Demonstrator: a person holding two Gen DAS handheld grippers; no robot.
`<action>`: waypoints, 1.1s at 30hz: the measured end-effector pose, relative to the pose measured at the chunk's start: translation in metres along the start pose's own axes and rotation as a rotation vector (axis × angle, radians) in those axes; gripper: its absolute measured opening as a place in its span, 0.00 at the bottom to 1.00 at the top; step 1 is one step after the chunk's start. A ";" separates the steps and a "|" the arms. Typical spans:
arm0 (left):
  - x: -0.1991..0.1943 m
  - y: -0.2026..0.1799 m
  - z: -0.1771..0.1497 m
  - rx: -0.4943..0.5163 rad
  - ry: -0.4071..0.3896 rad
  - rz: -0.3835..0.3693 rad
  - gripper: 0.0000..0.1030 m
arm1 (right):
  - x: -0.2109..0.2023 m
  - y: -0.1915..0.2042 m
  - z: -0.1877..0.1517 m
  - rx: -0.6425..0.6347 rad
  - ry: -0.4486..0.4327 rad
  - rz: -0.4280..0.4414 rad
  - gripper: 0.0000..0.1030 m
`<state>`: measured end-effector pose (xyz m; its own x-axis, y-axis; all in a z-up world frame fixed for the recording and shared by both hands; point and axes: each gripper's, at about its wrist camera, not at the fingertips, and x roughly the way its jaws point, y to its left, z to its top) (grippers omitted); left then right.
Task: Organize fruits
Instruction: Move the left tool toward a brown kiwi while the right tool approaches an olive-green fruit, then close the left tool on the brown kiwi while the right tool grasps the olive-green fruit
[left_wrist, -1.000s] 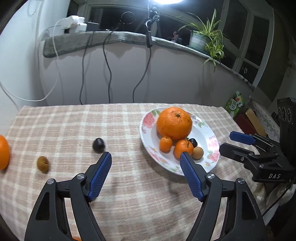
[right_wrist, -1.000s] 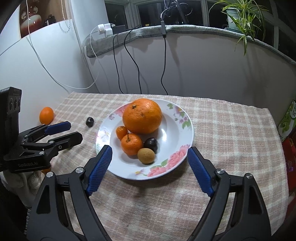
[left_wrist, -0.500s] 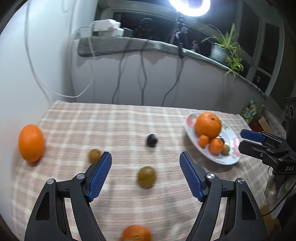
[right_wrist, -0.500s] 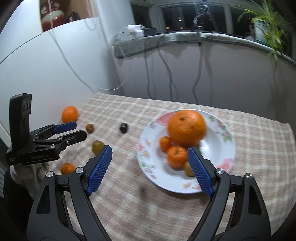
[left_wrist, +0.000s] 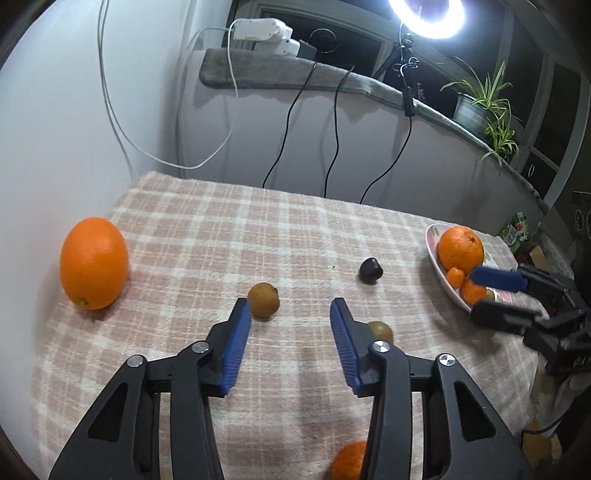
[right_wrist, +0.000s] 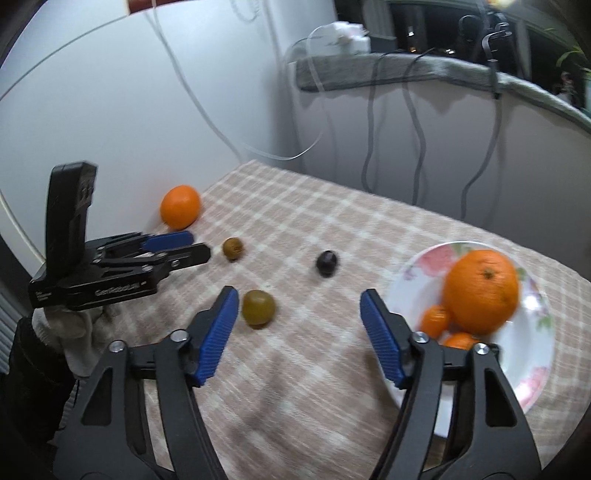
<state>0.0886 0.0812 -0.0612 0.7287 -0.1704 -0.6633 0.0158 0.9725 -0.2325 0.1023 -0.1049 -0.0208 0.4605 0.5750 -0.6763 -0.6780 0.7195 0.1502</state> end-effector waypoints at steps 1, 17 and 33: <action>0.003 0.002 0.001 -0.004 0.006 -0.002 0.40 | 0.005 0.003 0.000 -0.005 0.009 0.008 0.60; 0.036 0.017 0.006 -0.011 0.071 0.024 0.33 | 0.066 0.021 -0.005 -0.015 0.133 0.071 0.50; 0.044 0.015 0.007 0.000 0.087 0.045 0.21 | 0.079 0.018 -0.004 -0.007 0.163 0.072 0.29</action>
<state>0.1259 0.0895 -0.0892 0.6667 -0.1394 -0.7322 -0.0160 0.9795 -0.2010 0.1240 -0.0480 -0.0745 0.3122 0.5536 -0.7720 -0.7098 0.6761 0.1979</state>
